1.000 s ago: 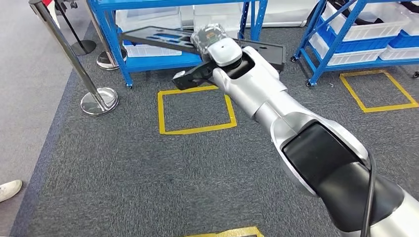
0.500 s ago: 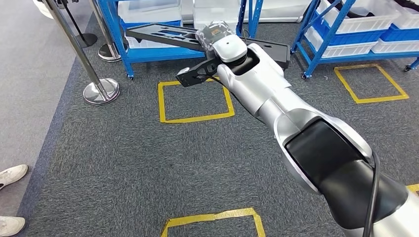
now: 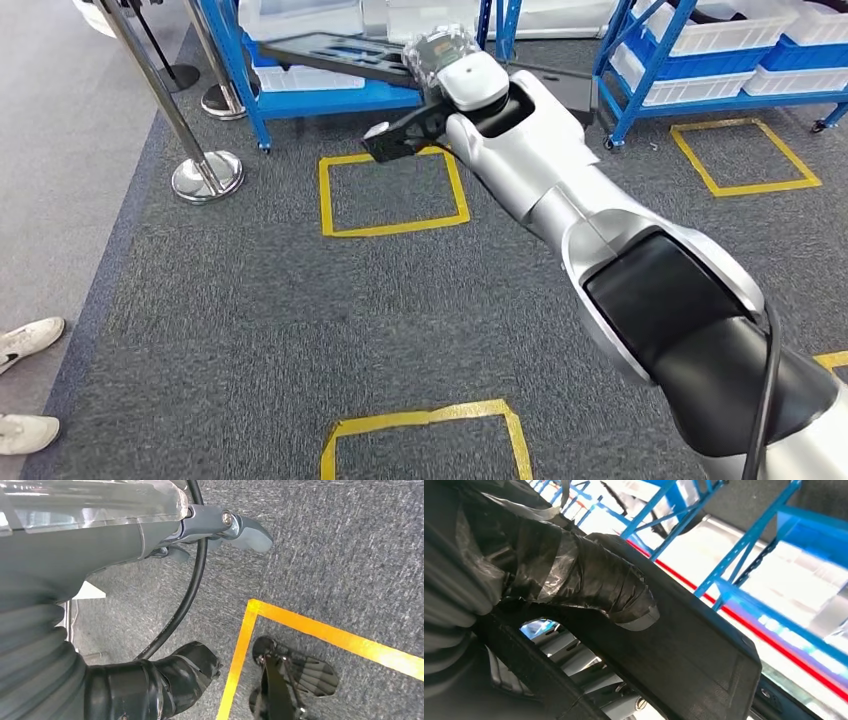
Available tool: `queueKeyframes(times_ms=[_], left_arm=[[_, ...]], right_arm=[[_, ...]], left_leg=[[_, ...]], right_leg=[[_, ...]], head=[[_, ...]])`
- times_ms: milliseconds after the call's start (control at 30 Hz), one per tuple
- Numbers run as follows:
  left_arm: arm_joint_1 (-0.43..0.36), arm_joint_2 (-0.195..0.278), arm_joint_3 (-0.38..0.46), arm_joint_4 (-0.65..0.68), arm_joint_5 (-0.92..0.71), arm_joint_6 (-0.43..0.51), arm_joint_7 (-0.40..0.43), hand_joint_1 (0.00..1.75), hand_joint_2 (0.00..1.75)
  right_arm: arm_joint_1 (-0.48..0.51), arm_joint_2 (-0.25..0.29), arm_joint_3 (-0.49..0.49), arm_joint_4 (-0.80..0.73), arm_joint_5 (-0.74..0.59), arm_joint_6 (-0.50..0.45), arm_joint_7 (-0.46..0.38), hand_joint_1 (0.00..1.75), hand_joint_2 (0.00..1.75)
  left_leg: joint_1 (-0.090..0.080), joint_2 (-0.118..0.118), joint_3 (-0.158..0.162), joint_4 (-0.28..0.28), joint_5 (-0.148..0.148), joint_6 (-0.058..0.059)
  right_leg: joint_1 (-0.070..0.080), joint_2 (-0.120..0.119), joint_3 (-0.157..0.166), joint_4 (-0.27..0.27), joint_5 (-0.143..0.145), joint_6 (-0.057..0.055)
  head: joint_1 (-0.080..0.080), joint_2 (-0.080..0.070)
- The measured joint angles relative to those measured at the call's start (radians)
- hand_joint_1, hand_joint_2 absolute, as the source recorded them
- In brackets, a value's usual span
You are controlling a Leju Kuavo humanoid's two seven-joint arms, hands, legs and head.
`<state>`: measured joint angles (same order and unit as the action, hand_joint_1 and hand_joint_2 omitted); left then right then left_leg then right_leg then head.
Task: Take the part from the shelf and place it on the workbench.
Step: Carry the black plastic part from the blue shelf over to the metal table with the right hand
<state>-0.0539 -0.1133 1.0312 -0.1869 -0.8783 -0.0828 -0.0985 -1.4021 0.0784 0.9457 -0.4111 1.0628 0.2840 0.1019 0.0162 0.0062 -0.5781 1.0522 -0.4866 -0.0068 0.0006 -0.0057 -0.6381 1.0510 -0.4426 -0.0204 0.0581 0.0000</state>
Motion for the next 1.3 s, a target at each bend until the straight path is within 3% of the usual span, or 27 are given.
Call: queueKeyframes(times_ms=[100, 200, 267, 400, 467, 533, 567, 633, 700, 767, 833, 900, 933, 967, 1033, 1100, 1200, 1267, 1300], left_arm=[[0.001, -0.001, 0.0, 0.0, -0.004, 0.001, 0.002, 0.0, 1.75], [0.001, -0.002, 0.001, 0.0, -0.006, 0.0, 0.004, 0.0, 1.75], [0.001, -0.003, 0.001, 0.0, -0.007, 0.0, 0.004, 0.0, 1.75], [0.001, -0.003, 0.001, 0.0, -0.008, 0.0, 0.004, 0.0, 1.75], [0.002, -0.003, 0.003, 0.0, -0.011, 0.0, 0.005, 0.0, 1.75], [0.004, -0.003, 0.006, 0.0, -0.012, -0.001, 0.005, 0.0, 1.75], [0.003, -0.003, 0.007, 0.0, -0.012, -0.002, 0.006, 0.0, 1.75], [0.001, -0.003, 0.008, 0.0, -0.013, -0.002, 0.006, 0.0, 1.75], [0.0, -0.002, 0.008, 0.0, -0.014, -0.002, 0.007, 0.0, 1.75], [0.002, -0.003, 0.009, 0.0, -0.015, -0.002, 0.008, 0.0, 1.75], [0.003, -0.004, 0.01, 0.0, -0.015, -0.002, 0.01, 0.0, 1.75], [0.003, -0.004, 0.013, 0.0, -0.017, -0.001, 0.01, 0.0, 1.75], [0.003, -0.004, 0.015, 0.0, -0.018, -0.001, 0.01, 0.0, 1.75], [0.003, -0.004, 0.018, 0.0, -0.02, -0.001, 0.01, 0.0, 1.75], [0.003, -0.004, 0.022, 0.0, -0.023, -0.001, 0.01, 0.0, 1.75], [0.0, -0.004, 0.024, 0.0, -0.023, -0.002, 0.01, 0.0, 1.75], [-0.001, -0.004, 0.025, 0.0, -0.025, -0.002, 0.01, 0.0, 1.75], [0.0, -0.006, 0.026, 0.0, -0.028, -0.002, 0.01, 0.0, 1.75], [-0.001, -0.006, 0.026, 0.0, -0.03, -0.002, 0.009, 0.0, 1.75]], right_arm=[[-0.011, -0.006, -0.005, -0.002, 0.005, 0.004, -0.002, 1.75, 1.75], [-0.018, -0.016, -0.009, -0.002, 0.006, 0.004, -0.003, 1.75, 1.75], [-0.02, -0.017, -0.011, -0.003, 0.006, 0.004, -0.004, 1.75, 1.75], [-0.019, -0.02, -0.011, -0.003, 0.007, 0.006, -0.004, 1.75, 1.75], [-0.018, -0.022, -0.011, -0.005, 0.012, 0.011, -0.001, 1.75, 1.75], [-0.019, -0.023, -0.011, -0.011, 0.019, 0.012, 0.01, 1.75, 1.75], [-0.02, -0.021, -0.011, -0.014, 0.023, 0.009, 0.017, 1.75, 1.75], [-0.021, -0.017, -0.011, -0.016, 0.028, 0.006, 0.03, 1.75, 1.75], [-0.022, -0.014, -0.012, -0.017, 0.032, 0.004, 0.037, 1.75, 1.75], [-0.026, -0.012, -0.012, -0.02, 0.039, 0.003, 0.042, 1.75, 1.75], [-0.03, -0.012, -0.013, -0.023, 0.045, 0.002, 0.049, 1.75, 1.75], [-0.031, -0.013, -0.013, -0.025, 0.051, 0.002, 0.053, 1.75, 1.75], [-0.032, -0.015, -0.013, -0.025, 0.054, 0.002, 0.053, 1.75, 1.75], [-0.033, -0.016, -0.013, -0.025, 0.057, 0.003, 0.054, 1.75, 1.75], [-0.038, -0.021, -0.014, -0.028, 0.064, 0.003, 0.055, 1.75, 1.75], [-0.046, -0.028, -0.014, -0.03, 0.07, 0.005, 0.056, 1.75, 1.75], [-0.051, -0.035, -0.014, -0.032, 0.076, 0.008, 0.057, 1.75, 1.75], [-0.053, -0.038, -0.015, -0.033, 0.079, 0.009, 0.061, 1.75, 1.75], [-0.054, -0.041, -0.016, -0.033, 0.08, 0.009, 0.064, 1.75, 1.75]], left_leg=[[0.002, 0.002, 0.001, -0.021, 0.008, 0.018], [0.007, 0.006, -0.008, -0.031, 0.026, 0.039], [0.007, 0.007, -0.012, -0.031, 0.029, 0.042], [0.007, 0.007, -0.016, -0.031, 0.032, 0.043], [0.007, 0.005, -0.022, -0.029, 0.038, 0.04], [0.005, 0.003, -0.029, -0.027, 0.044, 0.034], [0.004, 0.003, -0.031, -0.026, 0.046, 0.029], [0.002, 0.004, -0.038, -0.026, 0.052, 0.018], [0.003, 0.003, -0.043, -0.024, 0.051, 0.006], [0.005, 0.001, -0.065, 0.024, 0.015, -0.002], [0.006, 0.001, -0.116, 0.146, -0.052, -0.007], [0.006, 0.001, -0.156, 0.247, -0.085, -0.01], [0.006, 0.001, -0.153, 0.246, -0.073, -0.01], [0.006, 0.004, -0.131, 0.207, -0.045, -0.008], [0.001, 0.031, -0.065, 0.077, 0.015, -0.001], [-0.008, 0.052, -0.031, -0.003, 0.032, 0.009], [-0.009, 0.033, -0.032, -0.02, 0.035, 0.025], [-0.004, 0.017, -0.031, -0.028, 0.044, 0.037], [-0.002, 0.01, -0.032, -0.031, 0.048, 0.041]], right_leg=[[0.001, 0.001, -0.008, 0.004, 0.004, 0.019], [-0.003, 0.006, -0.048, 0.1, -0.071, 0.031], [-0.005, 0.006, -0.071, 0.158, -0.107, 0.034], [-0.006, 0.005, -0.091, 0.214, -0.132, 0.037], [-0.011, 0.005, -0.063, 0.193, -0.105, 0.038], [-0.012, 0.005, 0.013, 0.073, -0.048, 0.032], [-0.01, 0.004, 0.039, 0.021, -0.034, 0.028], [-0.003, 0.005, 0.049, -0.009, -0.032, 0.021], [-0.006, 0.002, 0.046, -0.018, -0.025, 0.01], [-0.011, -0.004, 0.046, -0.027, -0.016, -0.003], [-0.01, -0.009, 0.042, -0.027, -0.012, -0.01], [-0.008, -0.016, 0.039, -0.025, -0.012, -0.011], [-0.007, -0.02, 0.039, -0.023, -0.013, -0.011], [-0.006, -0.026, 0.039, -0.02, -0.014, -0.01], [-0.002, -0.038, 0.039, -0.013, -0.019, -0.007], [0.004, -0.05, 0.034, -0.007, -0.022, -0.001], [0.007, -0.07, 0.029, -0.002, -0.025, 0.01], [0.001, -0.045, 0.014, 0.037, -0.058, 0.019], [-0.002, -0.025, -0.007, 0.086, -0.089, 0.024]], head=[[0.0, 0.0], [0.0, 0.0], [0.0, 0.0], [0.0, 0.0], [0.0, 0.0], [0.0, 0.0], [0.0, 0.0], [0.0, 0.0], [0.0, 0.0], [0.0, 0.0], [0.0, 0.0], [0.0, 0.0], [0.0, 0.0], [0.0, 0.0], [0.0, 0.0], [0.0, 0.0], [0.0, 0.0], [0.0, 0.0], [0.0, 0.0]])
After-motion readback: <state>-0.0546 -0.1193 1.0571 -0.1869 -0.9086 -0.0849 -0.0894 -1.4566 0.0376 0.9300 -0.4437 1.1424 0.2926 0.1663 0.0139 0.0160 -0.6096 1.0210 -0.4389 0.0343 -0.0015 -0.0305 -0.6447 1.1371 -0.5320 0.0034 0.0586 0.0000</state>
